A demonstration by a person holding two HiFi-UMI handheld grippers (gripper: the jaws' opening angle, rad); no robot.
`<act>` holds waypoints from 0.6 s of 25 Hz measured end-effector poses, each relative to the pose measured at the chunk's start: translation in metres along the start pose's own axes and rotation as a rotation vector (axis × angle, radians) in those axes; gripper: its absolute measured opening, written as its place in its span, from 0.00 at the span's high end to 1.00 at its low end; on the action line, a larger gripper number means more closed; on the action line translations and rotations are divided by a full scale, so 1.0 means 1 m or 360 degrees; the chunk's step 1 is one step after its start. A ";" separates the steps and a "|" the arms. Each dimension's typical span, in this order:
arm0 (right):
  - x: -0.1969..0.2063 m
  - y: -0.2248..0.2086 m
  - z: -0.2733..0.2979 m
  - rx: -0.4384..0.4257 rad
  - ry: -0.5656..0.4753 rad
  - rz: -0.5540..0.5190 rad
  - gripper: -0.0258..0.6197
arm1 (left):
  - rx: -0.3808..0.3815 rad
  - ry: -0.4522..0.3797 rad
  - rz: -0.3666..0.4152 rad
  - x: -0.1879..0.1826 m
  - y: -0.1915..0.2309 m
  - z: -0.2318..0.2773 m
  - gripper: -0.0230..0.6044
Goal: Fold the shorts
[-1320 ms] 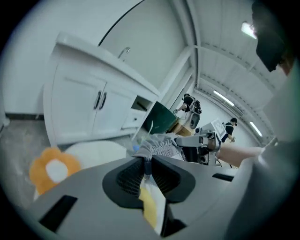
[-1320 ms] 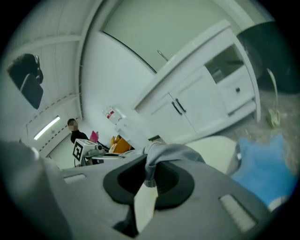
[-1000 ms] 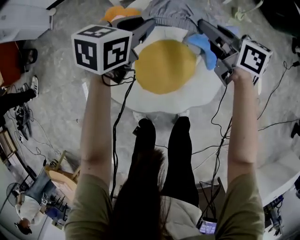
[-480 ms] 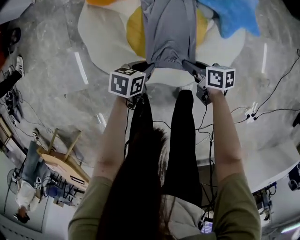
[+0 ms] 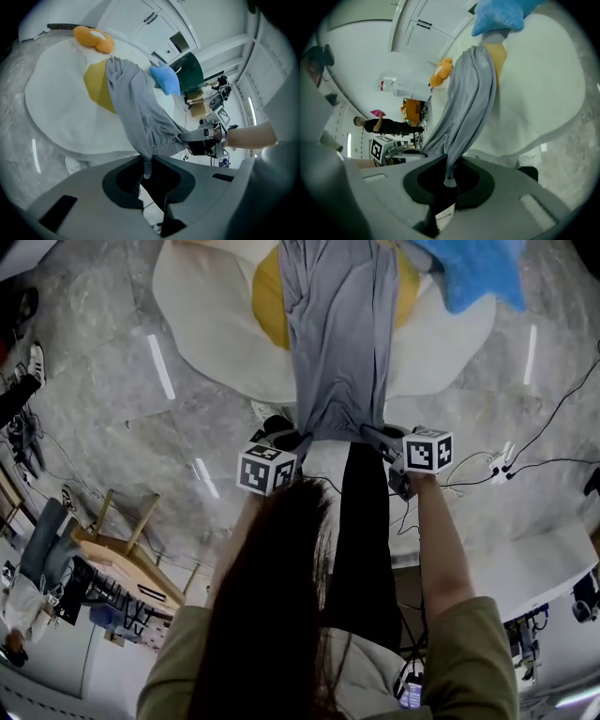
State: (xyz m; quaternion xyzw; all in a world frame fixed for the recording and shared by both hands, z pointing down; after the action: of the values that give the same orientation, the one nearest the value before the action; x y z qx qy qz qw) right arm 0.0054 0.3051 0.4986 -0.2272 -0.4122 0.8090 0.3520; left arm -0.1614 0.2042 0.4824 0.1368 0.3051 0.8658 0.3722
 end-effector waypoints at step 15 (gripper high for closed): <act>-0.050 0.007 -0.012 -0.0192 -0.0039 0.0222 0.91 | 0.0044 -0.0090 -0.0146 -0.046 0.003 -0.005 0.87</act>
State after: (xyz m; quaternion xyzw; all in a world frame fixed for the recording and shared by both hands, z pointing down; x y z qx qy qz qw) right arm 0.0435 0.2704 0.4903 -0.2664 -0.4477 0.8080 0.2753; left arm -0.1339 0.1673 0.4801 0.1520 0.3123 0.8393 0.4181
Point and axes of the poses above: the fingertips, and each gripper's own axes: z forward along the fingers, y to its left, x out of its underside, the point moved 5 cm from there along -z, backward along the fingers, and after that the axes turned 1 degree about -z, right-handed, at the moved point
